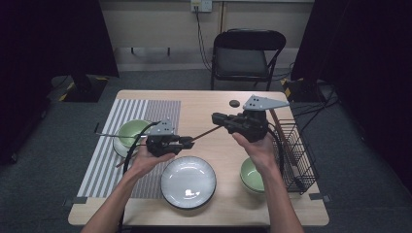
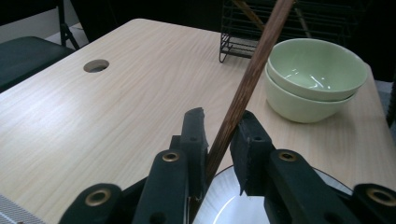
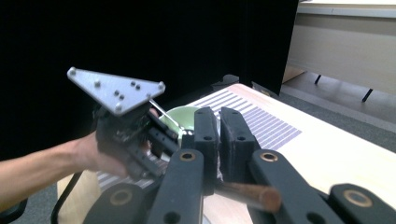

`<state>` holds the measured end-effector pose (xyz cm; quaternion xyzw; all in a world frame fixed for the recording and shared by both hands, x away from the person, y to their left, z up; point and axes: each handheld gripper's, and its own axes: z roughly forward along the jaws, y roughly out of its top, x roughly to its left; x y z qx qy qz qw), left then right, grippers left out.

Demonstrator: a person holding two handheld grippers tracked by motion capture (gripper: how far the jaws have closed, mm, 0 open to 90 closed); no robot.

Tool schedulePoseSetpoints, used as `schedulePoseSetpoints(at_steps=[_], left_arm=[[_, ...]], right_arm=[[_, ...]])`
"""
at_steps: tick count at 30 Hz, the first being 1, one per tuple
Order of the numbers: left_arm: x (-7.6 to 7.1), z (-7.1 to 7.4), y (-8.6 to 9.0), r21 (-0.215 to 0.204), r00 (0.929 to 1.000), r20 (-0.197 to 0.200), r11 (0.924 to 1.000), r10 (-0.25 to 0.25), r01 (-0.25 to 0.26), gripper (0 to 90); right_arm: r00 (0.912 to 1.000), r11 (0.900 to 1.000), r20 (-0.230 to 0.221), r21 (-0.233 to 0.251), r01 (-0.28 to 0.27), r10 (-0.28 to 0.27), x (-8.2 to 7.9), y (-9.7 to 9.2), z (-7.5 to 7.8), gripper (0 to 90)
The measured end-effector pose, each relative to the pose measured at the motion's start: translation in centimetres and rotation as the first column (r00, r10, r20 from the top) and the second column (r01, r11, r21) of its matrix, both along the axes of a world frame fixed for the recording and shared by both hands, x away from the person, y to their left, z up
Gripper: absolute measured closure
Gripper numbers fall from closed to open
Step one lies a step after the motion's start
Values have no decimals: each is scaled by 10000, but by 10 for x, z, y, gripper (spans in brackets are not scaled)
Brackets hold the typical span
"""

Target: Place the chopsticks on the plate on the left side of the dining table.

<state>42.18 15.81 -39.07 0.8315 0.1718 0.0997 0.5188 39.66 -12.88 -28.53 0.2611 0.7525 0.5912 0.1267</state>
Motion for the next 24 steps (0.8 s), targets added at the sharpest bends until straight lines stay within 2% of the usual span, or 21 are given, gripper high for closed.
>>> schedulePoseSetpoints(at_steps=[10, 14, 16, 18, 20, 24], left_arm=[[-9, -2, -5, -246, 9990, -178, 9989, -403, 399, 811], [-13, -3, -7, -563, 9974, -288, 9964, -658, 641, 831], [-16, -2, -8, -626, 9967, -273, 9952, -769, 751, 843], [-18, -2, -8, -645, 9964, -314, 9950, -790, 769, 846], [-19, -2, -8, -584, 9964, -351, 9954, -777, 756, 846], [-17, -2, -3, -909, 9956, -588, 9936, -729, 674, 846]], right_arm=[[9996, 9987, 252, 492, -137, 125, 13, 11, 12, 843], [9994, 9974, 325, 718, -109, 85, 18, 14, 14, 806], [9995, 9974, 319, 716, -53, 31, 21, 17, 16, 764], [9996, 9987, 285, 514, 49, -64, 25, 21, 17, 769], [9996, 9985, 280, 547, 10, -26, 26, 25, 16, 710], [9998, 9978, 150, 657, 95, -105, 29, 29, 13, 588]])
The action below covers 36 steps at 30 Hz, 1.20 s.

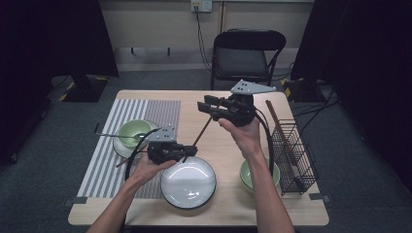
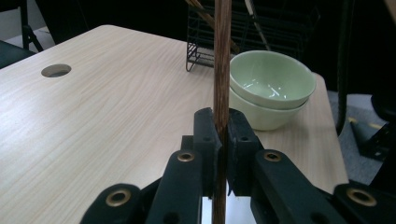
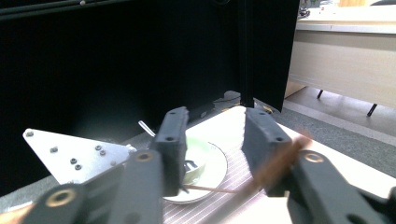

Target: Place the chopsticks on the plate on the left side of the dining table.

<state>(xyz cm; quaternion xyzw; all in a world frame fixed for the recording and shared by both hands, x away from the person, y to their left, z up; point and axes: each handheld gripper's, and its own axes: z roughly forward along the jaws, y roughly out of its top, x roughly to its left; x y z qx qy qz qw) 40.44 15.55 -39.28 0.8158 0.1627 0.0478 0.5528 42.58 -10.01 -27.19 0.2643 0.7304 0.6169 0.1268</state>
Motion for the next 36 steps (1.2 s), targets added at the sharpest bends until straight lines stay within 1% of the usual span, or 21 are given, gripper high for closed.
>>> schedulePoseSetpoints(at_steps=[2, 5, 6, 7, 8, 11, 13, 14, 16, 17, 19, 20, 21, 23, 24, 28, 30, 31, 32, 34, 36], left_arm=[[2, 1, 4, -225, 9999, -112, 9997, 37, -40, 846], [3, 3, 11, -508, 9996, -214, 9985, 170, -181, 846], [4, 3, 13, -672, 9995, -250, 9975, 214, -231, 846], [4, 3, 15, -713, 9993, -255, 9970, 291, -308, 846], [5, 4, 17, -722, 9988, -278, 9965, 411, -430, 846], [5, 4, 24, -1114, 9978, -449, 9923, 495, -542, 846], [6, 4, 27, -1136, 9972, -507, 9917, 541, -596, 846], [6, 4, 28, -1258, 9971, -544, 9903, 525, -590, 845], [7, 3, 30, -1292, 9963, -609, 9893, 603, -678, 845], [8, 2, 30, -1389, 9962, -662, 9882, 565, -653, 845], [9, 1, 30, -1392, 9961, -686, 9882, 549, -640, 845], [9, 1, 29, -1307, 9962, -674, 9893, 558, -642, 845], [9, 1, 29, -1375, 9968, -635, 9888, 492, -576, 845], [8, 2, 28, -1410, 9969, -603, 9883, 497, -578, 845], [8, 1, 27, -1535, 9967, -668, 9866, 450, -549, 845], [7, 1, 26, -1393, 9971, -623, 9888, 445, -528, 843], [7, 1, 26, -1478, 9974, -616, 9879, 376, -464, 839], [7, 2, 29, -1676, 9976, -592, 9848, 356, -451, 801], [8, 3, 31, -1804, 9985, -501, 9831, 208, -295, 788], [7, 4, 31, -1823, 9987, -426, 9826, 289, -363, 787], [8, 4, 34, -1970, 9979, -534, 9793, 362, -461, 774]], right_arm=[[9999, 9998, -75, 152, -148, 149, 2, 1, -3, 559], [9997, 9996, -136, 199, -211, 214, 2, 3, -7, 504], [9996, 9996, -187, 172, -220, 224, 3, 4, -9, 487], [9994, 9995, -205, 193, -260, 264, 3, 6, -11, 492], [9996, 9997, -210, 197, -162, 166, 3, 7, -13, 487], [9990, 9990, -384, 399, -211, 227, 4, 12, -22, 484], [9982, 9982, -499, 510, -306, 331, 4, 16, -27, 515], [9977, 9977, -564, 592, -338, 372, 5, 18, -30, 534], [9974, 9976, -594, 575, -378, 413, 5, 23, -32, 590], [9970, 9972, -606, 604, -448, 484, 5, 25, -33, 623], [9967, 9962, -544, 664, -559, 596, 3, 31, -33, 709], [9961, 9954, -558, 713, -638, 678, 3, 33, -33, 747], [9954, 9942, -536, 772, -754, 796, 3, 35, -32, 777], [9953, 9931, -504, 877, -777, 823, 2, 39, -30, 833], [9946, 9918, -511, 948, -857, 908, 3, 41, -29, 838], [9927, 9901, -529, 953, -1033, 1086, 2, 47, -28, 852], [9912, 9886, -529, 956, -1160, 1215, 1, 51, -28, 856], [9915, 9897, -567, 894, -1116, 1169, 0, 51, -29, 856], [9915, 9902, -575, 844, -1113, 1164, 1, 52, -29, 856], [9914, 9905, -640, 837, -1089, 1144, 1, 52, -30, 856], [9913, 9908, -753, 894, -1015, 1084, 1, 52, -32, 856]])
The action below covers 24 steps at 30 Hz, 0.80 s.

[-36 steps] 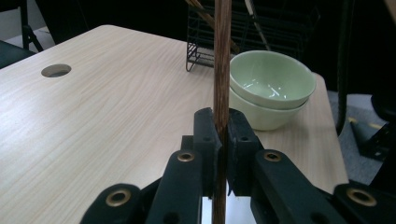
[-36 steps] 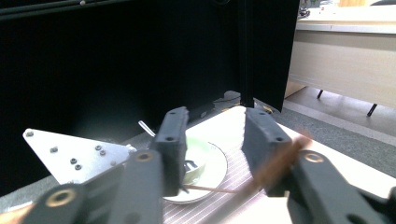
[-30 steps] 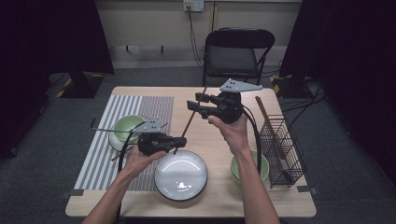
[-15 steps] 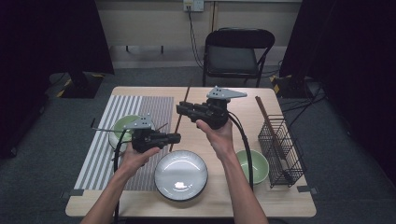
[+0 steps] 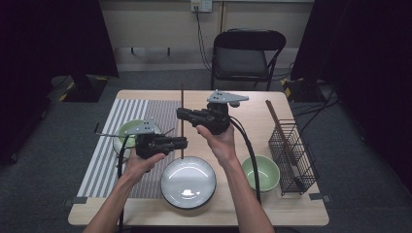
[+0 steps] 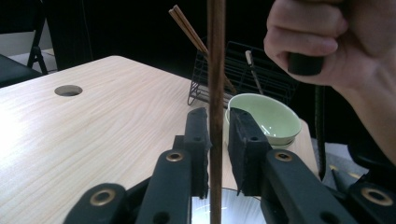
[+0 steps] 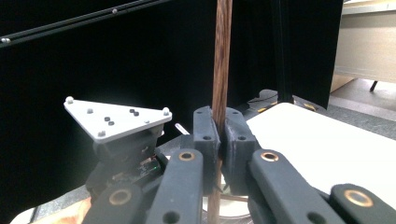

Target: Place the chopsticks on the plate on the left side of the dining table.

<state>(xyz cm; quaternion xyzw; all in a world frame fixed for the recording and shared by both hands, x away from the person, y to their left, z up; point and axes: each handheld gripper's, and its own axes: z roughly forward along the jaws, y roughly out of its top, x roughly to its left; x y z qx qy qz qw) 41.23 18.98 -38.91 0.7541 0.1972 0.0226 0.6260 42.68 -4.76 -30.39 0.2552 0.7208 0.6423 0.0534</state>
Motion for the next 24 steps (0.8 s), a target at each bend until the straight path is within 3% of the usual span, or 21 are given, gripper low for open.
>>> schedulePoseSetpoints(at_steps=[3, 14, 22, 24], left_arm=[[1, 0, 1, -20, 10000, -27, 10000, -3, 3, 772], [-1, 0, -1, 106, 10000, 23, 9999, 17, -17, 845], [-1, 0, -1, 204, 9999, 42, 9997, -104, 103, 845], [-2, 0, -1, 223, 9999, 35, 9997, -105, 104, 845]], right_arm=[[9999, 9999, -111, 152, -81, 83, 0, 1, -1, 856], [9995, 9995, 119, -133, -277, 278, -4, 6, -3, 842], [9991, 9994, 410, -326, -87, 100, -3, 0, 2, 610], [9992, 9993, 407, -363, -20, 35, -3, 0, 2, 589]])
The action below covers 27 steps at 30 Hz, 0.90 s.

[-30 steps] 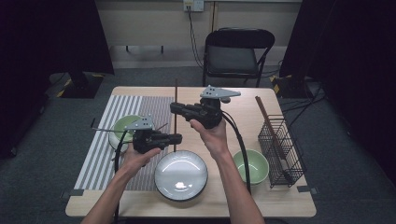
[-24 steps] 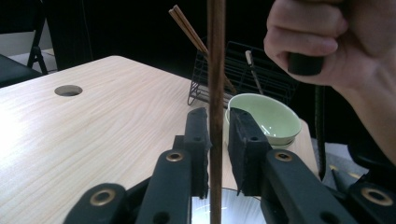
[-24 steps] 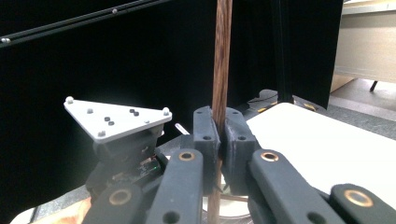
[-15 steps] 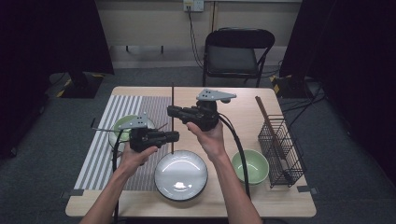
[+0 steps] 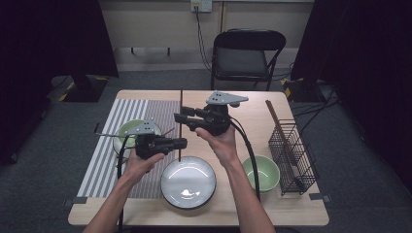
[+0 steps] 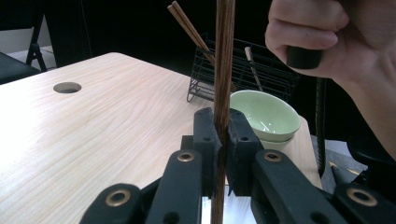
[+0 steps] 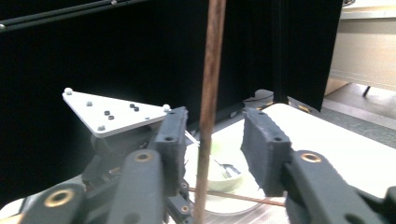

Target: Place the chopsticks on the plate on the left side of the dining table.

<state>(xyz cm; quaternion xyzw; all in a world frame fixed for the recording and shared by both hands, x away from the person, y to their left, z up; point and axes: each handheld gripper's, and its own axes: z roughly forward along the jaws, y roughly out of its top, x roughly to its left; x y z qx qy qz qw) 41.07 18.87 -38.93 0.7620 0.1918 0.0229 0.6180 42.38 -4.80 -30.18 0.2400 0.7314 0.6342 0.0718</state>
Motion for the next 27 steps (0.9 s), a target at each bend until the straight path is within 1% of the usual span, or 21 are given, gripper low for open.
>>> schedulePoseSetpoints(at_steps=[1, 3, 6, 9, 13, 15, 16, 20, 25, 27], left_arm=[[0, 0, 0, 66, 10000, 4, 10000, 15, -15, 845], [-1, 0, -1, 70, 10000, -6, 10000, -38, 38, 845], [-2, -1, -2, 157, 10000, -16, 9999, -21, 21, 845], [-2, -2, -2, 205, 10000, 4, 9998, -55, 55, 845], [-2, -2, -2, 194, 10000, -14, 9998, -70, 70, 845], [-3, -1, -1, 198, 10000, -44, 9998, -39, 40, 846], [-3, -2, -1, 191, 10000, -38, 9998, -52, 53, 846], [-3, -2, 1, 227, 10000, -93, 9997, 23, -21, 845], [-4, -3, 2, 257, 9999, -101, 9997, 25, -22, 845], [-4, -4, 1, 349, 9999, -122, 9994, 4, 0, 845]], right_arm=[[9999, 9999, 37, -109, 119, -118, 1, -1, 1, 522], [9995, 9992, 66, -259, 297, -295, 2, -2, 2, 490], [9987, 9981, 111, -359, 493, -489, 2, -4, 3, 436], [9964, 9954, 135, -453, 846, -841, 3, -7, 4, 386], [9930, 9910, 174, -633, 1181, -1172, 4, -10, 4, 321], [9917, 9895, 192, -674, 1279, -1269, 4, -11, 4, 304], [9914, 9890, 185, -692, 1305, -1295, 4, -11, 4, 298], [9936, 9910, 158, -723, 1126, -1117, 4, -12, 3, 290], [9963, 9944, 171, -625, 856, -847, 4, -12, 5, 217], [9965, 9949, 150, -564, 833, -826, 4, -12, 5, 197]])
